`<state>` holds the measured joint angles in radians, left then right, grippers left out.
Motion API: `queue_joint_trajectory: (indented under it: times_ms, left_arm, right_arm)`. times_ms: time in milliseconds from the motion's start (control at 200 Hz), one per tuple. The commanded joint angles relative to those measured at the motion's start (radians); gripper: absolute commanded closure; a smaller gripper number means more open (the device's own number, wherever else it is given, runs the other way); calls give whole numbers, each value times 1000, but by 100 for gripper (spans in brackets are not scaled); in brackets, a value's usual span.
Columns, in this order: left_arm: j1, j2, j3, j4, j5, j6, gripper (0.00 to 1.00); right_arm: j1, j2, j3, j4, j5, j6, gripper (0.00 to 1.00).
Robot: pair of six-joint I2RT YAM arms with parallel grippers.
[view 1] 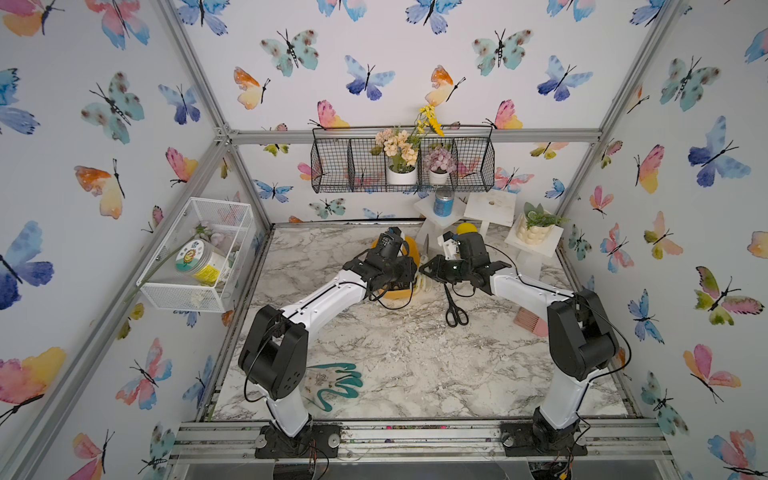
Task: Take the scissors out of the storage box
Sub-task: Pick up the scissors from the storage box, then move the storage box to the center of the board.
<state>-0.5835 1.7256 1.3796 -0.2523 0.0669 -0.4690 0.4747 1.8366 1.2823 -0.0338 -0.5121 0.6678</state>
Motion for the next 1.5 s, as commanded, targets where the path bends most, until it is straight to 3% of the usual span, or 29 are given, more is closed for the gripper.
queue_joint_trajectory:
  times_ms: [0, 195, 701, 851, 1006, 1301, 1492]
  left_arm:
    - [98, -47, -37, -24, -40, -58, 54]
    - [203, 39, -19, -68, -61, -3, 57]
    - [205, 287, 93, -99, -102, 11, 61]
    - [205, 329, 96, -100, -121, -2, 74]
    - [217, 338, 91, -109, -192, -58, 96]
    - [287, 279, 30, -104, -234, -57, 99]
    - [291, 215, -24, -40, -139, 19, 97]
  right_arm:
    - [-4, -18, 10, -87, 27, -112, 84]
    - [-4, -48, -15, -166, -49, -185, 85]
    - [-2, -94, -87, -177, -91, -198, 85]
    - [-2, -82, -80, -185, -113, -207, 85]
    - [-2, -73, -97, -183, -121, -205, 85]
    - [-2, -48, -141, -157, -116, -194, 85]
    - [-1, 15, -181, -87, -151, -175, 85]
